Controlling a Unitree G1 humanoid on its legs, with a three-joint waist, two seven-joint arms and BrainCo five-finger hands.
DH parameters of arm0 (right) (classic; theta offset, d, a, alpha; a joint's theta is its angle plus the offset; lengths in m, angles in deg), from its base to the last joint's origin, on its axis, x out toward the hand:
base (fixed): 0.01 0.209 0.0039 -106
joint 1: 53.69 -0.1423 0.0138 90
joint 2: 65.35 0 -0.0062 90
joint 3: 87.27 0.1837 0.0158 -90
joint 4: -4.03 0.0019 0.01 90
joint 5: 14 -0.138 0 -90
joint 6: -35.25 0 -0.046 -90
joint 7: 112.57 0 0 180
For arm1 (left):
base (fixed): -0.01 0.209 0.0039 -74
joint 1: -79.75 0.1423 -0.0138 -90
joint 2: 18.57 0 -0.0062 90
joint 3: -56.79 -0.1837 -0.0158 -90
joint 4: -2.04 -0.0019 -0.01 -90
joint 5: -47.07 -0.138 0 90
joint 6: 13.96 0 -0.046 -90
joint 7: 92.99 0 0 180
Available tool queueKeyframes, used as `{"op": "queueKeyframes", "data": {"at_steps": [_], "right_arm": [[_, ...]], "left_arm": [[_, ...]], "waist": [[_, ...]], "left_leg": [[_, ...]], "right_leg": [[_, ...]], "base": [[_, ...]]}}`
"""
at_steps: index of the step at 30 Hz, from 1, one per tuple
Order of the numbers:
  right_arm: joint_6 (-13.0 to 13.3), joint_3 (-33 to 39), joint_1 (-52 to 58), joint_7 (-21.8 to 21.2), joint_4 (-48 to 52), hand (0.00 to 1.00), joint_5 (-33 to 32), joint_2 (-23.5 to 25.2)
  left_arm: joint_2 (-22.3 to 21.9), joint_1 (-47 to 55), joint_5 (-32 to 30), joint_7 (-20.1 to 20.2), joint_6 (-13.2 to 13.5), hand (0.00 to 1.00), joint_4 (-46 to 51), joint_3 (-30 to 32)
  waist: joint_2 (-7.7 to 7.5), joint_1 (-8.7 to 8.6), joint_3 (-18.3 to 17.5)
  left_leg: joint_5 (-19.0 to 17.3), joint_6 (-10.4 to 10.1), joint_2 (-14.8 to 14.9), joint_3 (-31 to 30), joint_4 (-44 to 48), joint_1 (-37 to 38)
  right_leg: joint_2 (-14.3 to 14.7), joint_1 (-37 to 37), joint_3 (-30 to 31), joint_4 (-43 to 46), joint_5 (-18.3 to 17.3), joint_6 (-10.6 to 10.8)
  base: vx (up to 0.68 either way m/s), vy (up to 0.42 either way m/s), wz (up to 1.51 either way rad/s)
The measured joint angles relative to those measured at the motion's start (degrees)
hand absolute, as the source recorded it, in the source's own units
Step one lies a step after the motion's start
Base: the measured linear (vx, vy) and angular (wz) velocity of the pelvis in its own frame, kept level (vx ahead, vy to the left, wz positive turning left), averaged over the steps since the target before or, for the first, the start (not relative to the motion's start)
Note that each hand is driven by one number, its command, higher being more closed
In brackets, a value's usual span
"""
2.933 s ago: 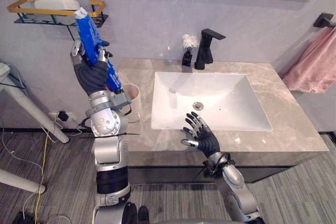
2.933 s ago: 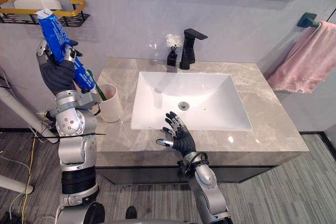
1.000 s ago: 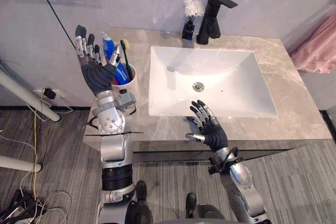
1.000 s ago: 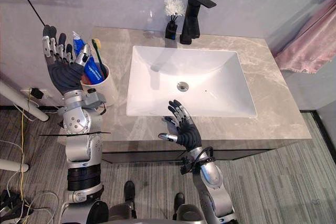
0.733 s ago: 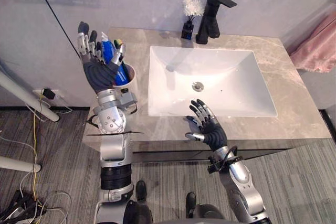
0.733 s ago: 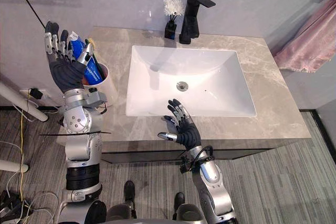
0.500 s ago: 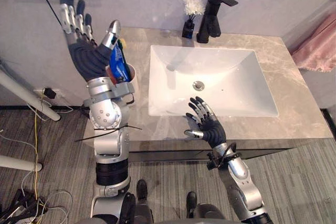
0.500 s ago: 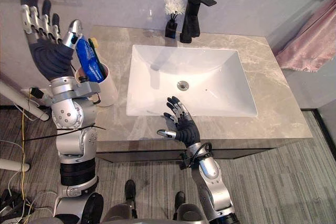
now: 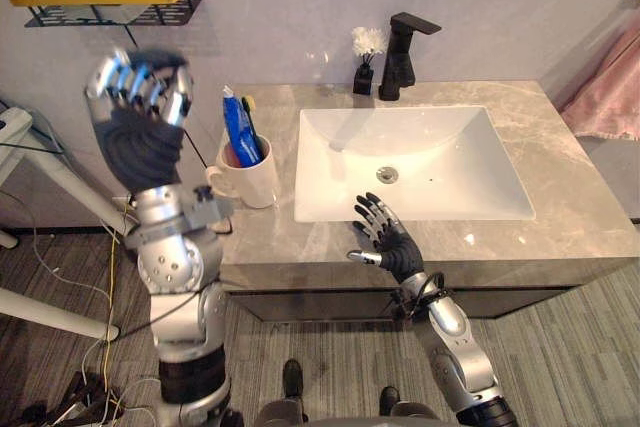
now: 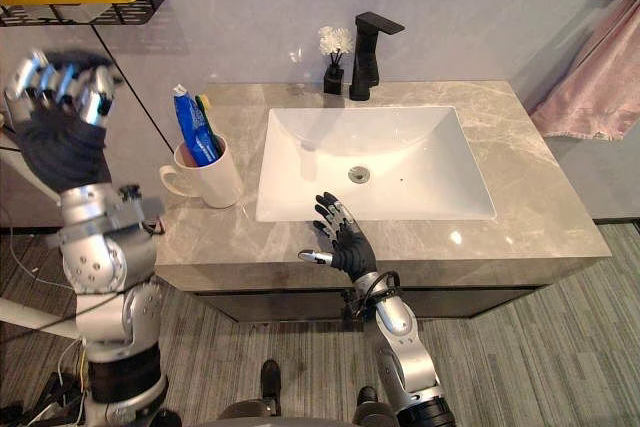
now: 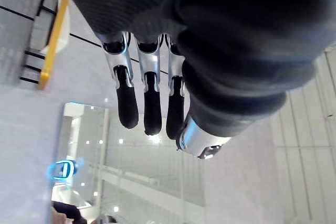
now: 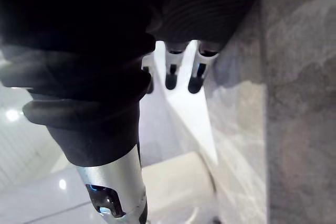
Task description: Organize washtable
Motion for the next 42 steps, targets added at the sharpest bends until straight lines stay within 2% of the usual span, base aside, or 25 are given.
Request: {"op": "queueKeyframes", "data": {"at_steps": [5,9,17,23,35,42], "right_arm": [[0.01,0.46,1.19,-0.28,-0.43,0.0,-0.04,1.05],[0.03,0.61,1.15,-0.99,-0.98,0.0,-0.03,1.43],[0.24,1.72,1.93,-1.15,-1.63,0.0,-0.01,1.94],[0.26,2.73,2.1,-1.12,-1.95,0.0,0.11,1.95],[0.25,2.8,2.26,-1.09,-2.08,0.0,0.14,1.95],[0.21,2.8,2.31,-1.09,-2.07,0.0,0.13,2.0]], "left_arm": [[-1.16,12.66,3.29,4.76,-0.9,1.0,-2.76,-5.53],[-1.32,17.21,4.3,8.24,-2.24,1.0,-6.95,-8.1],[-1.43,20.25,4.16,10.95,-3.57,1.0,-14.35,-9.17],[-0.3,20.29,1.33,11.32,-4.38,1.0,-18.2,-10.81],[2.07,18.22,-4.11,10.75,-4.88,1.0,-21.18,-10.34],[3.49,17.56,-9.94,7.68,-5.92,1.0,-21.01,-9.45]], "waist": [[-1.48,0.4,-0.98],[-1.54,0.68,-1.05],[-1.38,1.34,-2.31],[-1.8,1.48,-2.55],[-2.22,1.53,-2.57],[-2.84,1.53,-2.39]], "left_leg": [[0.03,-0.02,-0.09,0.0,0.0,-0.43],[0.12,0.01,-0.13,-0.02,0.0,-0.63],[0.22,-0.05,-0.1,-0.33,0.0,-0.93],[0.29,0.0,-0.12,-0.31,0.0,-0.92],[0.3,0.01,-0.09,-0.01,0.0,-0.75],[0.27,-0.01,-0.1,0.22,0.0,-0.64]], "right_leg": [[-0.07,-0.15,-0.32,-0.08,-0.03,0.14],[-0.14,-0.23,-0.58,-0.07,-0.04,0.55],[-0.12,-0.33,-1.04,-0.02,0.1,1.08],[-0.15,-0.33,-1.04,0.03,0.15,1.14],[-0.16,-0.34,-0.73,0.03,0.24,1.25],[-0.2,-0.35,-0.49,0.01,0.15,1.11]], "base": [[0.02,-0.001,0.03],[0.0,-0.001,0.03],[0.01,-0.003,0.01],[0.0,0.0,0.0],[0.0,0.0,0.0],[0.0,0.0,-0.01]]}}
